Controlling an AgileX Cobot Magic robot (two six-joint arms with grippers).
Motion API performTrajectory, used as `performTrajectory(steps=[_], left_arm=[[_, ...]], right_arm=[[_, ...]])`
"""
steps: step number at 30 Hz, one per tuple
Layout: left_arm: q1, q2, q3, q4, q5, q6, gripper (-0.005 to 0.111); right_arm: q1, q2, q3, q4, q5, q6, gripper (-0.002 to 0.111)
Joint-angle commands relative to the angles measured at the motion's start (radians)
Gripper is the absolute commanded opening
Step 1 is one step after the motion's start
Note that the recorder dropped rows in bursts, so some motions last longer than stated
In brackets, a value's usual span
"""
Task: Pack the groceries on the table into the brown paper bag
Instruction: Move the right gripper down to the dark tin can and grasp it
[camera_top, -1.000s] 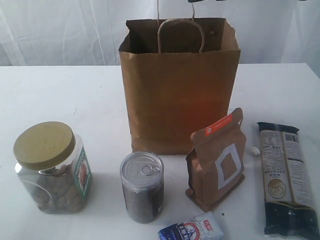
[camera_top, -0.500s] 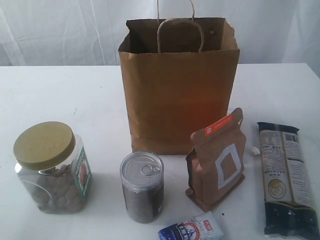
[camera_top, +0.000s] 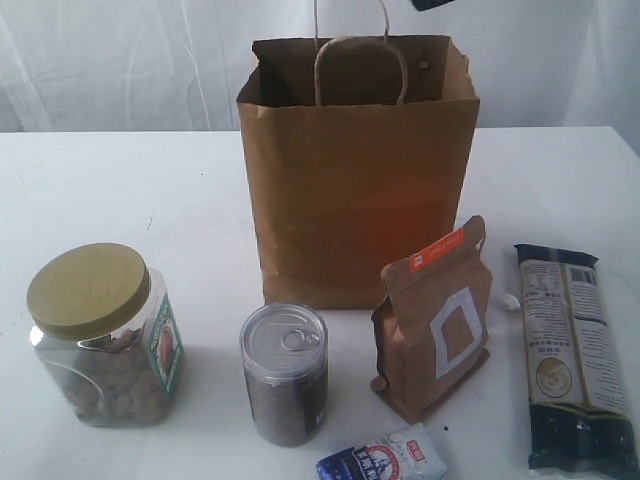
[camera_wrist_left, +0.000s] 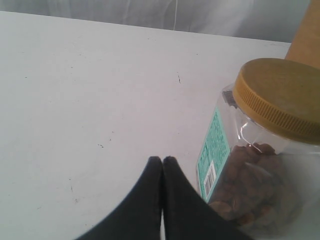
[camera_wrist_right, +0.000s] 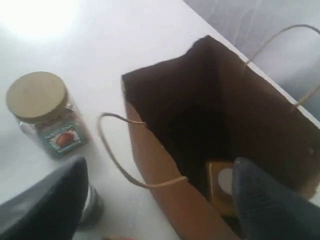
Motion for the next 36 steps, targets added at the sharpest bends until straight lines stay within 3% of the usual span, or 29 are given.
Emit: performTrajectory(steps=[1, 6, 11, 24, 29, 33, 36], left_arm=[[-0.002, -0.004, 0.004, -0.004, -0.001, -0.001, 0.000], [-0.002, -0.004, 0.004, -0.004, -0.001, -0.001, 0.000], [-0.002, -0.004, 0.004, -0.004, -0.001, -0.001, 0.000], [-0.002, -0.004, 0.004, -0.004, -0.001, -0.001, 0.000], [-0.002, -0.004, 0.004, -0.004, -0.001, -0.001, 0.000], [-0.002, -0.004, 0.004, -0.004, -0.001, -0.001, 0.000], [-0.002, -0.004, 0.004, -0.004, -0.001, -0.001, 0.000]], right_arm=[[0.134, -0.006, -0.001, -0.006, 0.003, 0.006, 0.071], [0.291, 0.024, -0.001, -0.156, 0.003, 0.072, 0.071], [0.387, 0.071, -0.001, -0.334, 0.003, 0.218, 0.067], [0.654, 0.186, 0.006, -0.426, 0.003, 0.302, 0.063], [0.707, 0.234, 0.108, -0.426, 0.003, 0.302, 0.064], [0.712, 0.265, 0.176, -0.518, -0.030, 0.268, 0.078], [0.712, 0.299, 0.198, -0.616, -0.060, 0.268, 0.080]])
